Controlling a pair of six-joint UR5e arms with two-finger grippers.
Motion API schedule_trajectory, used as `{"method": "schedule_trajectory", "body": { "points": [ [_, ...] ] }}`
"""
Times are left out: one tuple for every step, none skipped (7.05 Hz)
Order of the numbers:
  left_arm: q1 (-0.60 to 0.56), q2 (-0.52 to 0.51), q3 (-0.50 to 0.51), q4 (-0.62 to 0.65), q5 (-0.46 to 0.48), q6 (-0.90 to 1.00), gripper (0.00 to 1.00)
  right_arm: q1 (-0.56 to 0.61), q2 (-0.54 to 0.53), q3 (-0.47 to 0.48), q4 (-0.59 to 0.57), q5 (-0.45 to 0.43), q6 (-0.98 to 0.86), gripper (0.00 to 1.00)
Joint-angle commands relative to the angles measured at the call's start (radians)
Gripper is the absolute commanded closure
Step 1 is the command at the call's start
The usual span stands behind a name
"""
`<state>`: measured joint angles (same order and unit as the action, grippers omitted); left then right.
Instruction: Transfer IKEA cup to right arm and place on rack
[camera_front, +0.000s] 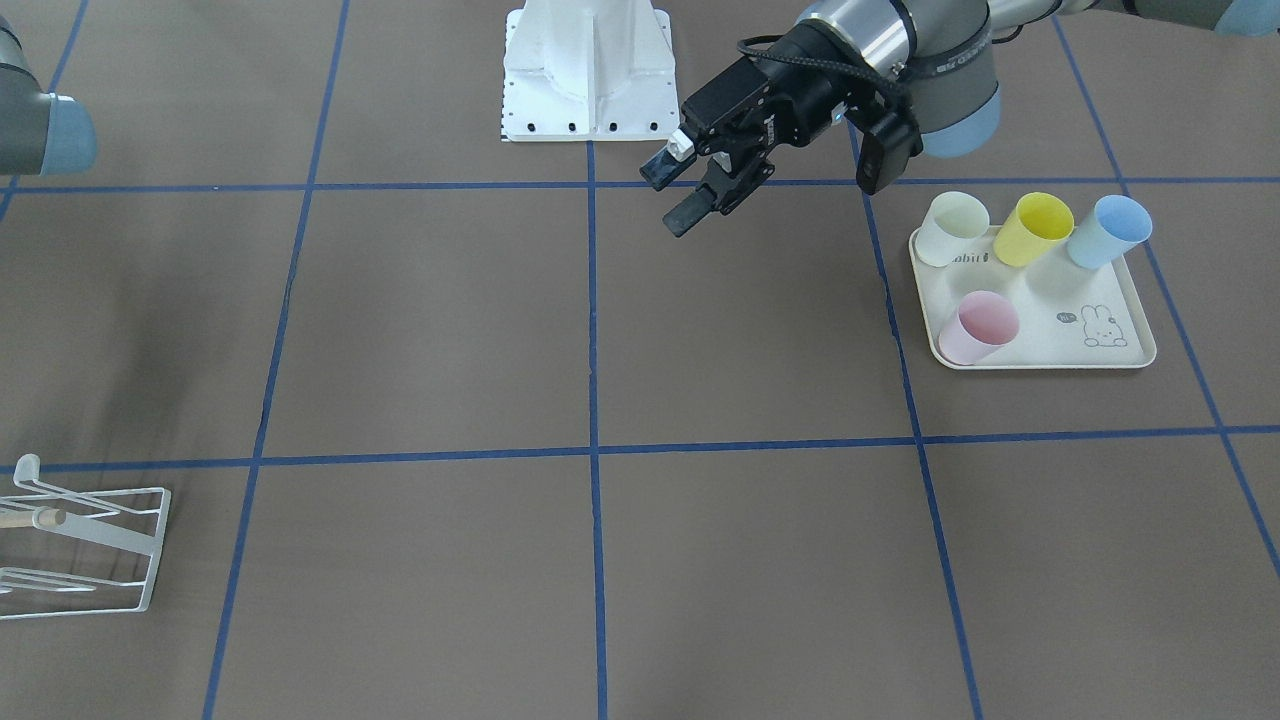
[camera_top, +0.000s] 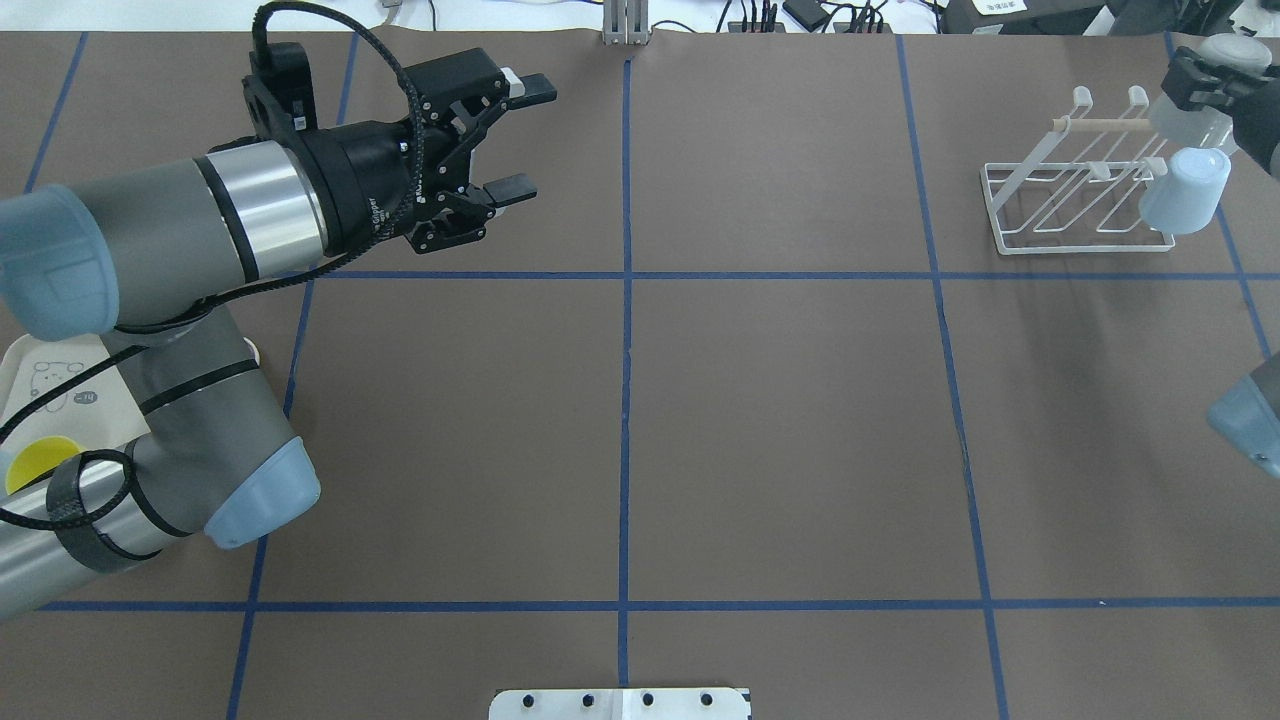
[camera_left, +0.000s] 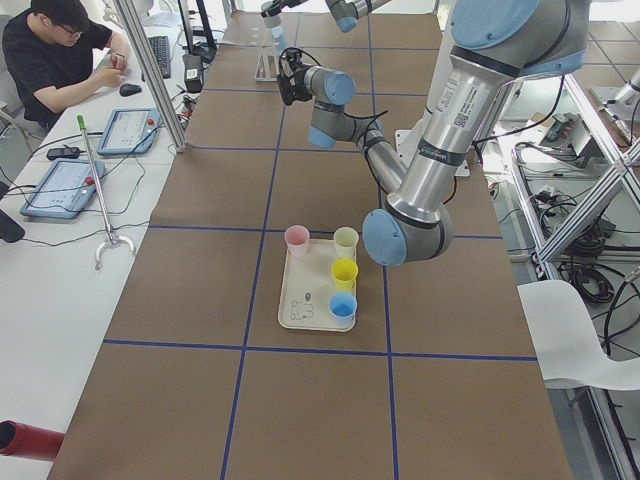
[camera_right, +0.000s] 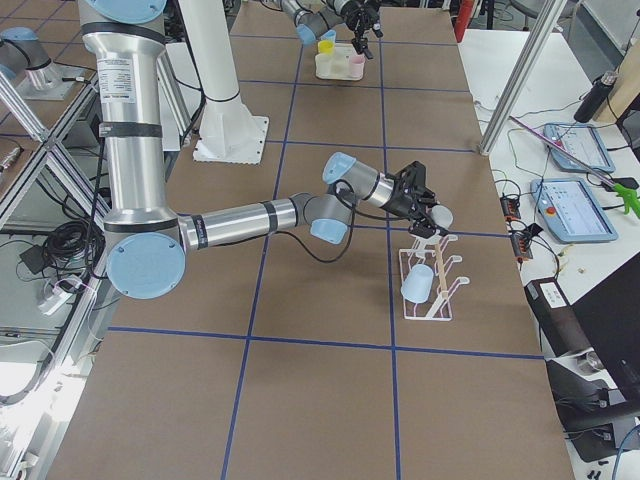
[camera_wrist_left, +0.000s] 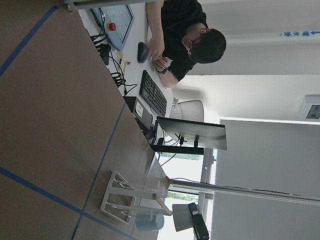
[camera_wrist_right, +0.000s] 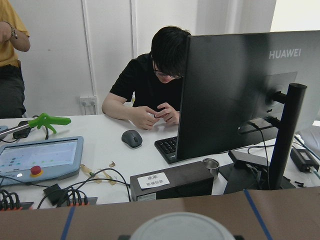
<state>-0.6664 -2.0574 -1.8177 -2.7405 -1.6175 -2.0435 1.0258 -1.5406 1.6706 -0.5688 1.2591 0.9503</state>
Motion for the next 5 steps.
{"method": "schedule_trajectory", "body": {
  "points": [
    [-0.002,0.008,-0.005,0.004,-0.005,0.003,0.0,-0.08,-0.004,-0.025,0.006,-0.111,-0.004,1.0],
    [-0.002,0.009,-0.003,0.004,-0.005,0.003,0.0,-0.129,-0.004,-0.025,0.006,-0.163,-0.002,1.0],
    [-0.004,0.011,-0.005,0.004,-0.005,0.003,0.0,-0.141,-0.007,-0.026,0.007,-0.167,-0.002,1.0],
    [-0.002,0.011,-0.005,0.004,-0.005,0.003,0.0,-0.139,-0.009,-0.023,0.007,-0.164,-0.004,1.0],
    [-0.002,0.011,-0.005,0.002,-0.005,0.003,0.0,-0.139,-0.029,-0.012,0.009,-0.162,-0.004,1.0]
  ]
}}
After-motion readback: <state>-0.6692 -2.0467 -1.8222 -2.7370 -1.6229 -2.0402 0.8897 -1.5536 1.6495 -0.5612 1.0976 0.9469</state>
